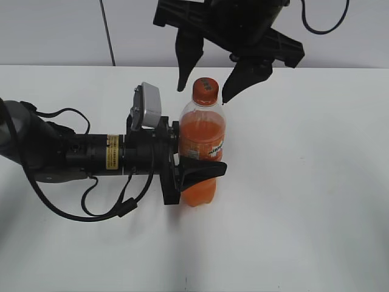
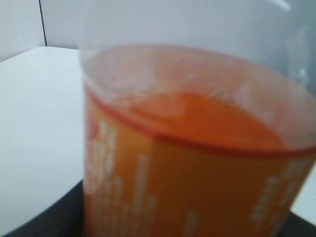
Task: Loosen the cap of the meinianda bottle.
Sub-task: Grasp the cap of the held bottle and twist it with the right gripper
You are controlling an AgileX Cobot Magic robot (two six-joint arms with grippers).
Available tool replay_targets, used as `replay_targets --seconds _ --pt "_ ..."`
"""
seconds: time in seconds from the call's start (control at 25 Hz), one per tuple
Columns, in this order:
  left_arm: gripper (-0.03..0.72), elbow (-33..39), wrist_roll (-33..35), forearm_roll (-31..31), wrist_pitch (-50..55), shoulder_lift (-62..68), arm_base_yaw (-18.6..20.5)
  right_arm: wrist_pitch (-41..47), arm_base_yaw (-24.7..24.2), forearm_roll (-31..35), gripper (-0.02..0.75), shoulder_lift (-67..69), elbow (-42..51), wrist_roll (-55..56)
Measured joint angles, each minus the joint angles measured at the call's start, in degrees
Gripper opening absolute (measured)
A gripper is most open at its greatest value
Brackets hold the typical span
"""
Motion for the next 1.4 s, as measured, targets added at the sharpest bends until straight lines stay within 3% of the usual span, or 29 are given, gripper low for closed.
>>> replay_targets --seconds 0.16,0.48,0.68,1.4 --pt "0.415 0.0 0.0 0.0 0.0 0.0 0.0 0.0 0.0 -0.19 0.435 0.0 0.0 0.18" --pt "0.415 0.0 -0.05 0.0 0.0 0.0 0.0 0.0 0.0 -0.89 0.279 0.26 0.0 0.36" --pt "0.415 0.0 -0.07 -0.06 0.0 0.0 0.0 0.0 0.0 -0.91 0.278 0.26 0.0 -2.78" --pt "0.415 0.0 0.03 1.3 -0.44 0.0 0.0 0.05 0.0 0.72 0.273 0.26 0.0 -63.68"
